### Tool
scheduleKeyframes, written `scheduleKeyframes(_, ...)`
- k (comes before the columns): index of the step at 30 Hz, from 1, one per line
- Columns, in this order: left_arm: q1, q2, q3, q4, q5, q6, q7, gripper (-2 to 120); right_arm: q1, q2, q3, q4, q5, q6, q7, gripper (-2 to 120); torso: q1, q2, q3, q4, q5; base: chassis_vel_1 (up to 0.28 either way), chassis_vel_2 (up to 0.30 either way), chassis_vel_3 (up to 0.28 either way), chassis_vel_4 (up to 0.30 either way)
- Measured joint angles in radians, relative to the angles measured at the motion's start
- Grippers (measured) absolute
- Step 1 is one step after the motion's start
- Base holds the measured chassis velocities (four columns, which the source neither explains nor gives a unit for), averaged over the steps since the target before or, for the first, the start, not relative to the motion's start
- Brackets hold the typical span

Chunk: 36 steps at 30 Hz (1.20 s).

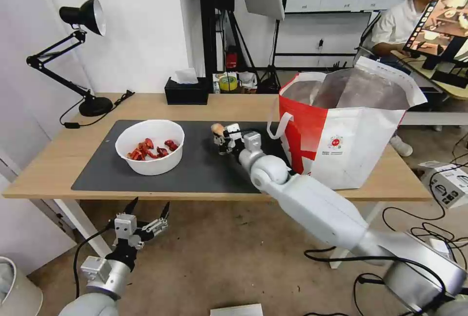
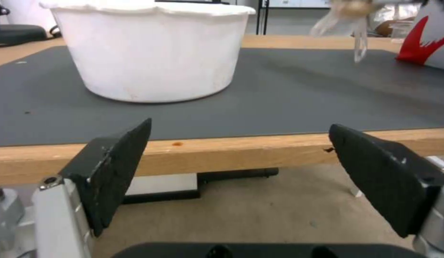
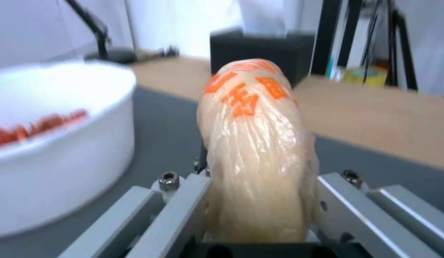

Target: Pick up the trash from the table and place it into the takeout bag.

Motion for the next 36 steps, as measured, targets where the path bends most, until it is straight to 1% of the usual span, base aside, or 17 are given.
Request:
scheduleKeyframes(1,0.002,-0.001,0.001,-0.001,0.002,0.0,0.0,100,-0.012,-0.016,0.01,0.027,0.0,0.025,0.002,8,0.0,0.0,0.0,-0.0001,0.0,0.0,0.0,0.0,0.0)
scheduleKeyframes(2,0.002,-0.001,0.001,-0.001,0.002,0.0,0.0,100,-0.012,-0.016,0.01,0.027,0.0,0.025,0.002,8,0.0,0.0,0.0,-0.0001,0.0,0.0,0.0,0.0,0.0)
scheduleKeyframes(5,0.011,-0.002,0.001,-0.006,0.011,0.0,0.0,100,-0.051,-0.056,0.07,0.109,0.003,0.08,0.002,8,0.0,0.0,0.0,-0.0001,0.0,0.0,0.0,0.0,0.0)
scheduleKeyframes(7,0.013,-0.002,0.001,-0.007,0.013,0.0,0.0,100,-0.057,-0.065,0.083,0.127,0.004,0.083,0.002,8,0.0,0.0,0.0,0.0,0.0,0.0,0.0,0.0,0.0)
scheduleKeyframes(9,0.02,-0.001,0.001,-0.012,0.017,0.0,0.0,100,-0.068,-0.104,0.12,0.203,0.022,0.085,0.012,8,0.0,0.0,0.0,0.0001,-0.0001,0.0,0.0,0.0,0.0)
scheduleKeyframes(10,0.02,-0.001,0.001,-0.012,0.017,0.0,0.0,100,-0.068,-0.104,0.12,0.203,0.022,0.085,0.012,8,0.0,0.0,0.0,0.0001,-0.0001,0.0,0.0,0.0,0.0)
scheduleKeyframes(13,0.024,-0.002,0.003,-0.019,0.018,0.0,0.0,100,-0.069,-0.159,0.163,0.301,0.067,0.072,0.04,7,0.0,0.0,0.0,0.0,0.0,0.0,0.0,0.0,0.0)
scheduleKeyframes(14,0.024,-0.002,0.003,-0.019,0.018,0.0,0.0,100,-0.069,-0.159,0.163,0.301,0.067,0.072,0.04,7,0.0,0.0,0.0,0.0,0.0,0.0,0.0,0.0,0.0)
scheduleKeyframes(17,0.028,-0.006,0.006,-0.026,0.019,-0.001,-0.001,100,-0.067,-0.207,0.214,0.376,0.115,0.047,0.056,7,0.0,0.0,0.0,-0.0001,-0.0002,0.0,0.0,0.0,0.0)
scheduleKeyframes(22,0.03,-0.009,0.012,-0.031,0.023,-0.001,-0.001,100,-0.067,-0.239,0.249,0.414,0.14,0.028,0.073,7,0.0,0.0,0.0,0.0,-0.0001,0.0,0.0,0.0,0.0)
scheduleKeyframes(25,0.028,-0.012,0.018,-0.033,0.026,-0.001,-0.001,100,-0.072,-0.273,0.288,0.441,0.162,0.014,0.083,7,0.0,0.0,0.0,0.0001,-0.0001,0.0,0.0,0.0,0.0)
scheduleKeyframes(30,0.026,-0.013,0.023,-0.033,0.026,-0.001,-0.001,100,-0.082,-0.298,0.327,0.456,0.186,0.003,0.088,7,0.0,0.0,0.0,-0.0001,-0.0001,0.0,0.0,0.0,0.0)
scheduleKeyframes(33,0.021,-0.014,0.031,-0.033,0.028,-0.001,-0.001,100,-0.108,-0.333,0.397,0.466,0.211,-0.008,0.092,7,0.0,0.0,0.0,-0.0001,0.0,0.0,0.0,0.0,0.0)
scheduleKeyframes(34,0.021,-0.014,0.031,-0.033,0.028,-0.001,-0.001,100,-0.108,-0.333,0.397,0.466,0.211,-0.008,0.092,7,0.0,0.0,0.0,-0.0001,0.0,0.0,0.0,0.0,0.0)
scheduleKeyframes(36,0.016,-0.012,0.038,-0.033,0.028,-0.001,-0.002,100,-0.134,-0.371,0.462,0.461,0.236,-0.015,0.095,7,0.0,0.0,0.0,-0.0001,-0.0002,0.0,0.0,0.0,0.0)
